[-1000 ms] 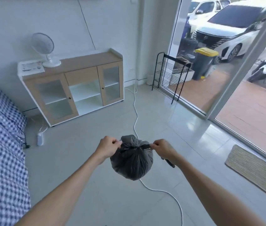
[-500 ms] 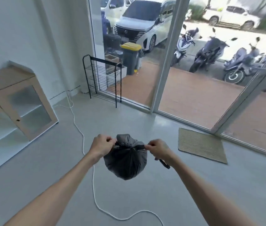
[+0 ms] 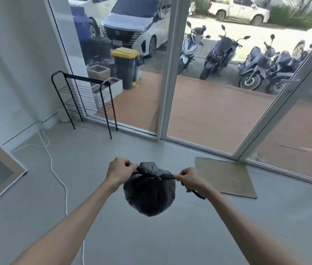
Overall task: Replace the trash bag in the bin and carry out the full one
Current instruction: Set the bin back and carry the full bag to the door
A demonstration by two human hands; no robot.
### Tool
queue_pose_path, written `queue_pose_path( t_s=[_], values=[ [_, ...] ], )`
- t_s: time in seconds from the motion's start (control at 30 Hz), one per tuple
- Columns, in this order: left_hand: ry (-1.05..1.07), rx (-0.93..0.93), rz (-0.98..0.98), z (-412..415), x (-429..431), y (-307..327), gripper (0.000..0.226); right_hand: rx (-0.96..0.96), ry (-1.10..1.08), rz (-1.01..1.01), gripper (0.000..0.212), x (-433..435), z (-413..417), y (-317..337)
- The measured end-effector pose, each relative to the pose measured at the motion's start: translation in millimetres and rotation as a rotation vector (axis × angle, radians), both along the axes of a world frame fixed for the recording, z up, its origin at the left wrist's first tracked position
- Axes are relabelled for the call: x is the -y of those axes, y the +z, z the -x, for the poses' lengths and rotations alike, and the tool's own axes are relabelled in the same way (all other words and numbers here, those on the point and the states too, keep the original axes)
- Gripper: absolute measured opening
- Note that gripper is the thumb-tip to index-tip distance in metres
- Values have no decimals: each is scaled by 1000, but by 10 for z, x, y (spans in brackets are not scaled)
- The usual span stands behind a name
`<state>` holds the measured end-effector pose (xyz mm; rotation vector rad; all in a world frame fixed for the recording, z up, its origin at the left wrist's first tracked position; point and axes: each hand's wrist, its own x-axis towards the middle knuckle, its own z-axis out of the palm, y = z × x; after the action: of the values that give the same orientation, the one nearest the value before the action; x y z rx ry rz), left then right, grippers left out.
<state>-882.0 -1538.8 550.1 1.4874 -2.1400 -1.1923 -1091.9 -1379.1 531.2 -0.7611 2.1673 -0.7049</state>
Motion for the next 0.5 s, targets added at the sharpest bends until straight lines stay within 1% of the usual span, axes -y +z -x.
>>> queue_pose_path(
  t_s=[0.07,0.2,0.33,0.4,0.5],
  values=[
    [-14,26,-10,190,170,-39,29,17,-9,-24,38,179,197,-38],
    [-35,47,-69,713,793,-116,31,29,26,-25,30,773,718,-95],
    [-105,62,-108,1202,1437,-179,29,10,26,-29,32,1370,1169,-132],
    [-115,47,-139,1472,1784,-241,30,38,-25,-25,32,1652,1382,-157],
    [-131,36,-169,1813,2142,-272,32,73,-86,14,25,1956,1622,-176]
  ],
)
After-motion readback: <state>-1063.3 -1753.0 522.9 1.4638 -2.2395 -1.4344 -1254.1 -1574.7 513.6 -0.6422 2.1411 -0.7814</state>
